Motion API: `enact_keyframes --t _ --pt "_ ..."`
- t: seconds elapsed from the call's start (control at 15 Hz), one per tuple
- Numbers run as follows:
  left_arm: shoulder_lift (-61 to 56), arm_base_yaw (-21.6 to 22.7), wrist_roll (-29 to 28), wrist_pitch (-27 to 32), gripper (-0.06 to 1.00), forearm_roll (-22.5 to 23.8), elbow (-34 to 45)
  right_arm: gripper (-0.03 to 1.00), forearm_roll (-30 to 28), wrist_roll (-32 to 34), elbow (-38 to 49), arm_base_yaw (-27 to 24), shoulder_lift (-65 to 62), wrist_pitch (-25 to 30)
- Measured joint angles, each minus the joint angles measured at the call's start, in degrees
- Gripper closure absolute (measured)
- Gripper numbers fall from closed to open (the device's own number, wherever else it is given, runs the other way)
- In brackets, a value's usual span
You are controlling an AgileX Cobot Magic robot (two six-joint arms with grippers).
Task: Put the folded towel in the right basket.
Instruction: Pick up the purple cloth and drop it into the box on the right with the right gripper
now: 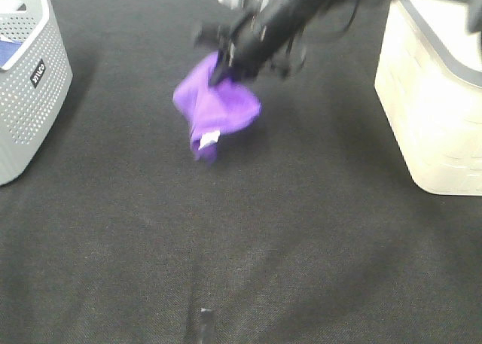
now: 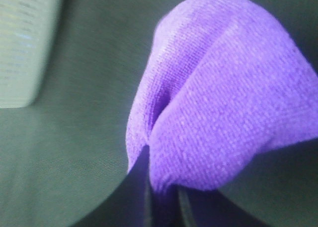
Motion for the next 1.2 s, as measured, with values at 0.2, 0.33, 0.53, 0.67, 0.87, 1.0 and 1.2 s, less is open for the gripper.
enact_keyframes --t 0.2,0.33,0.53,0.67,0.87,1.0,1.2 --pt "0.0 0.0 0.0 0.0 -0.04 0.0 0.0 0.91 -0.7 -0.8 0.0 -5.4 -9.0 5.0" --pt "0.0 0.0 0.0 0.0 -0.04 0.0 0.0 0.91 -4.6 -0.9 0.0 -11.5 -16.2 9.1" --pt "0.0 0.0 0.0 0.0 -0.04 0.0 0.0 0.91 -9.3 -0.6 0.0 -19.9 -21.8 11.7" --pt "0.0 0.0 0.0 0.0 -0.04 0.0 0.0 0.91 -11.1 -0.5 0.0 -25.7 -22.7 12.9" --pt "0.0 0.0 0.0 0.0 -0.04 0.0 0.0 0.91 -13.8 -0.5 0.0 -31.2 -22.7 13.5" --pt "0.0 0.0 0.0 0.0 -0.04 0.0 0.0 0.91 -19.1 -1.3 0.0 -34.6 -22.6 13.6" --pt "0.0 0.0 0.0 0.0 -0.04 0.0 0.0 0.91 -27.6 0.3 0.0 -35.4 -19.1 13.5"
